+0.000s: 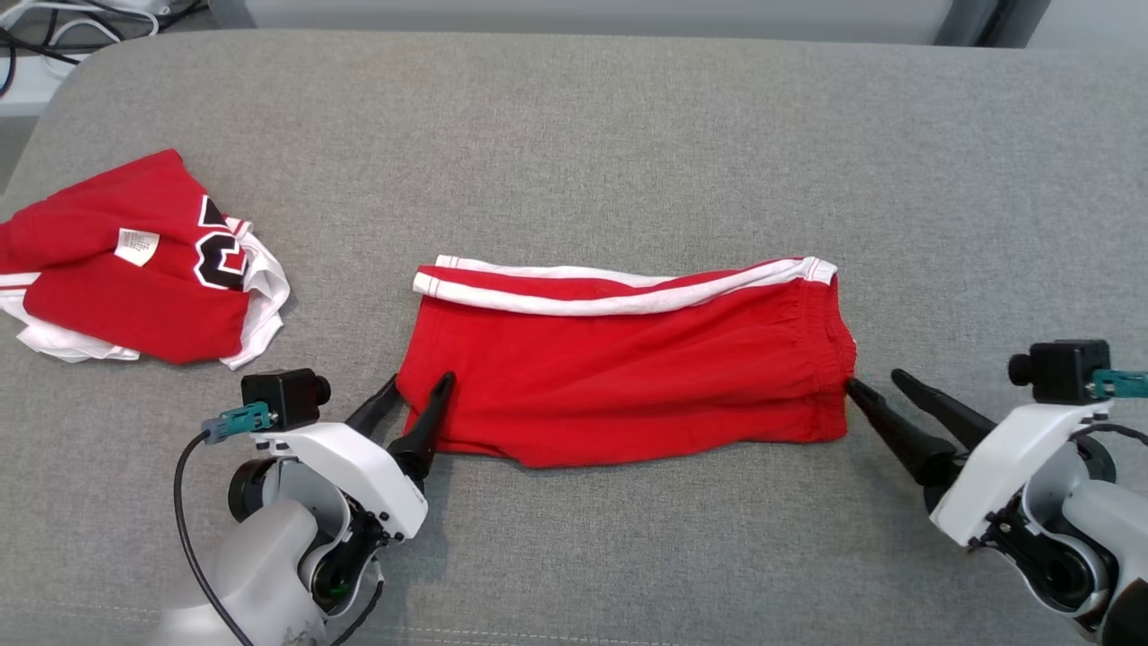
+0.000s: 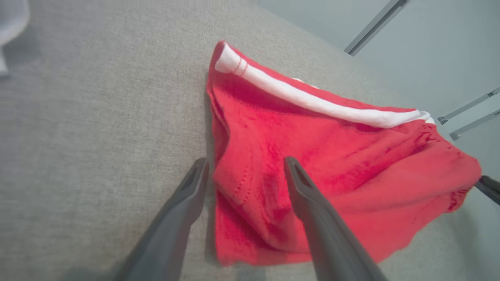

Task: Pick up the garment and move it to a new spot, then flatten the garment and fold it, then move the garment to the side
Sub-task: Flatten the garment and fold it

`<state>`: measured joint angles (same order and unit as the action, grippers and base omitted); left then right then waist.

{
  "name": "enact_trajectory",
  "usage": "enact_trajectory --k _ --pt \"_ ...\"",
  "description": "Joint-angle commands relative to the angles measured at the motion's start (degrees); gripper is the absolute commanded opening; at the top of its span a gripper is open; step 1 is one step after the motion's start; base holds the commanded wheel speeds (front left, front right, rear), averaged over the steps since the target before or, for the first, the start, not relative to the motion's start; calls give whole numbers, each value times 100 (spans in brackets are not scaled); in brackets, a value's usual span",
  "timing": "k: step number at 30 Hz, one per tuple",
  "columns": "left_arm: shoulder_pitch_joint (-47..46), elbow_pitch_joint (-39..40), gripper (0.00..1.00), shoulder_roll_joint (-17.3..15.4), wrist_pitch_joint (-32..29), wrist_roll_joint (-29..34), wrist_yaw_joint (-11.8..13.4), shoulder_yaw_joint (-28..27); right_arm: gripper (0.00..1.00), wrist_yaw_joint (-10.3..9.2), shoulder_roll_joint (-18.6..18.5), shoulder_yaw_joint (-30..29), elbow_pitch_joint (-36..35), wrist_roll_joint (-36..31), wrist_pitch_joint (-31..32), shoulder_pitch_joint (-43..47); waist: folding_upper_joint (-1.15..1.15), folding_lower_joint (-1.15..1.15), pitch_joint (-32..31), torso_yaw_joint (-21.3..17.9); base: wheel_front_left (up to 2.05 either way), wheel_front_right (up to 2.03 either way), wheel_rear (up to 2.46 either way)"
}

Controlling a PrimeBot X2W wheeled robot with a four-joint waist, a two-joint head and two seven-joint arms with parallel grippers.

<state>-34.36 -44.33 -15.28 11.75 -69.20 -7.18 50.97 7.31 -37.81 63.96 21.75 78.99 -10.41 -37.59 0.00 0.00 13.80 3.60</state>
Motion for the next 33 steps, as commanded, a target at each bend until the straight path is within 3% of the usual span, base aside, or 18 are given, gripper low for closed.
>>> enact_trajectory --k 1,6,15,23,33 --pt "-201 65 100 -201 172 204 100 -189 100 18 -204 -93 -24 61 -168 256 0 0 -74 0 0 0 0" --pt "-155 381 100 -289 318 888 490 -497 100 18 -180 -389 115 -75 -391 327 0 0 -171 -9 0 0 0" --pt "810 1758 100 -275 323 2606 1031 -1763 100 18 458 -1149 535 -718 -456 526 0 0 -339 -34 0 0 0" --pt "1718 2548 100 -158 324 3698 1187 -2555 100 18 976 -1766 663 -1424 -458 970 0 0 -520 -15 0 0 0" --pt "2382 3036 100 102 324 4496 1151 -2883 100 18 1370 -2224 875 -1757 -458 1261 0 0 -563 72 0 0 0"
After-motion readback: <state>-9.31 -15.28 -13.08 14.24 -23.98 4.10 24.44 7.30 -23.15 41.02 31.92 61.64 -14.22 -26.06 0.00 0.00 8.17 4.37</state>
